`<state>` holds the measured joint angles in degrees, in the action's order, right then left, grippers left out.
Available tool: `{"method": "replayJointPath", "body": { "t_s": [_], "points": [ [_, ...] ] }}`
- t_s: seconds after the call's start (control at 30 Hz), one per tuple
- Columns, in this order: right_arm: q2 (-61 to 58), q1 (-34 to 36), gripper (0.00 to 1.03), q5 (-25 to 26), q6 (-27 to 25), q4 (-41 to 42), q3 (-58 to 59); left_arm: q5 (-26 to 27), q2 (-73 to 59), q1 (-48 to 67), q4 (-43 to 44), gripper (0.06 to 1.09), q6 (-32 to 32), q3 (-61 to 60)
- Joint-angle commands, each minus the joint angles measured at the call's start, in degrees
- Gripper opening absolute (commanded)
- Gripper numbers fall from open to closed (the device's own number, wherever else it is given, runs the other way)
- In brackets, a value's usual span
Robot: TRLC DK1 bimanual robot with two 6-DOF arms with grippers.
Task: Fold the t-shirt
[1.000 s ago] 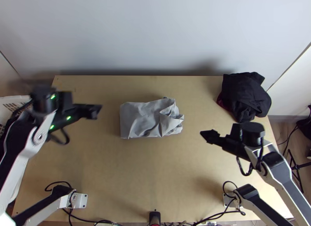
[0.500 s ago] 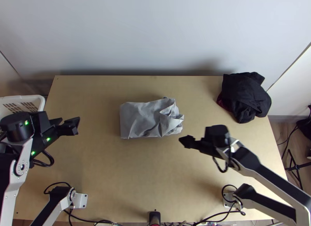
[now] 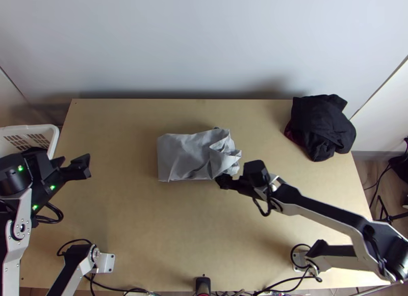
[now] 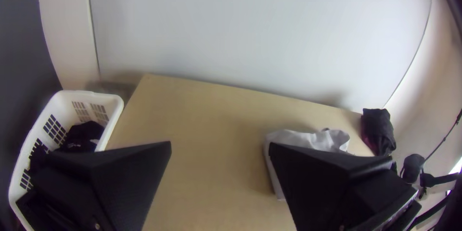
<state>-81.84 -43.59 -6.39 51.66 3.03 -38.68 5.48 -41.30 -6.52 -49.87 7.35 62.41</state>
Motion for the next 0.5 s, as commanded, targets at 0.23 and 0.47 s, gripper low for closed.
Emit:
{"method": "replayJointPath", "body": {
  "t_s": [0.23, 0.47],
  "points": [
    [-15.28, 0.53, 0.98, 1.12, 0.99, 6.73, -10.37, -0.11, -1.24, -4.37, 1.09, 1.04, -1.82, 1.84],
    [-23.27, 1.93, 0.98, 1.12, 2.39, 6.73, -20.47, -0.11, -3.09, -6.75, 3.11, 1.04, -4.10, 1.31]
  ]
}}
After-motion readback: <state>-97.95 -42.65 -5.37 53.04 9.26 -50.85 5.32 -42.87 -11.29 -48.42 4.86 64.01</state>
